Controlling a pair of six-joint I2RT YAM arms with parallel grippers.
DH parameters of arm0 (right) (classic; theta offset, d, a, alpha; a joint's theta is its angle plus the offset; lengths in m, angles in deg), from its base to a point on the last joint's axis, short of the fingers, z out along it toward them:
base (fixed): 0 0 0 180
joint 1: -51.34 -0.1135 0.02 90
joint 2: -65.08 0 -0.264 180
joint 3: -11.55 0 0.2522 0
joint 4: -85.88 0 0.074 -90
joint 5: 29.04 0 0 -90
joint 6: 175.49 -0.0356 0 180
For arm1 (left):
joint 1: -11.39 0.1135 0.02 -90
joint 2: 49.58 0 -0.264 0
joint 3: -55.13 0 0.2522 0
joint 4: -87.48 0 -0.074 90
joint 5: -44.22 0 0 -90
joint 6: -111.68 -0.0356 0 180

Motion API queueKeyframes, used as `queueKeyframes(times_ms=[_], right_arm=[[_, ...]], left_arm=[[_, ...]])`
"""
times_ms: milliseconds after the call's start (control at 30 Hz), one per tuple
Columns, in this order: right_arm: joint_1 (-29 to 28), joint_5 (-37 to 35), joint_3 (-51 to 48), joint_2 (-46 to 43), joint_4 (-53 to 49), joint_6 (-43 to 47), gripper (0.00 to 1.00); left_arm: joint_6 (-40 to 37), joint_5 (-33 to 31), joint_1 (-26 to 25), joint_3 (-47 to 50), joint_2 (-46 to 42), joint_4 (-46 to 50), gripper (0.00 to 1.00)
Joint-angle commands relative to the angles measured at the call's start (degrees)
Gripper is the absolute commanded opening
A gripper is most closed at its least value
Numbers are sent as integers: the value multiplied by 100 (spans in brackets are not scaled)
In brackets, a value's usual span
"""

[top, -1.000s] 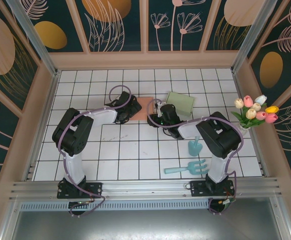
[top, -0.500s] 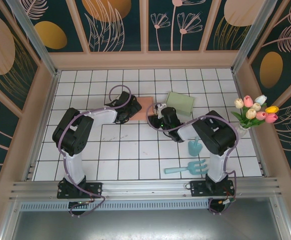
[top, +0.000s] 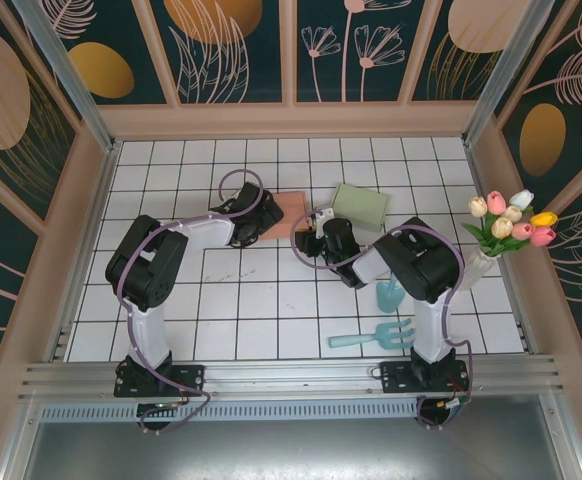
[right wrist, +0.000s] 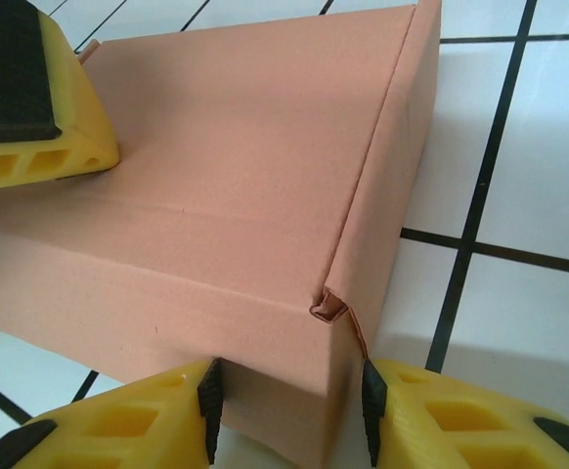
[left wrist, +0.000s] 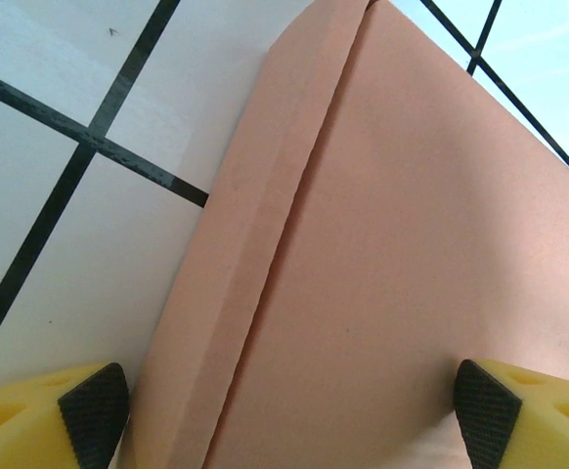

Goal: Fold the paper box

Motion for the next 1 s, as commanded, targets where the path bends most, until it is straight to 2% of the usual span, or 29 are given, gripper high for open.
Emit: queueKeyframes(times_ms=[0,433,800,967], right_arm=[[59,-432,-27,259,-15,239,46],[-34,-620,813,713,-400,-136,50],[-294,300,1834,987,-1227,-245,50],[-236,667,1868,921,-1205,-431,50]], left_arm=[[-378,-167,124,252,600,330,88],[-502,414,115,213,776,74,87],[-500,829,66,-19,858,-96,87],[-536,1016,62,-95,890,-105,87]])
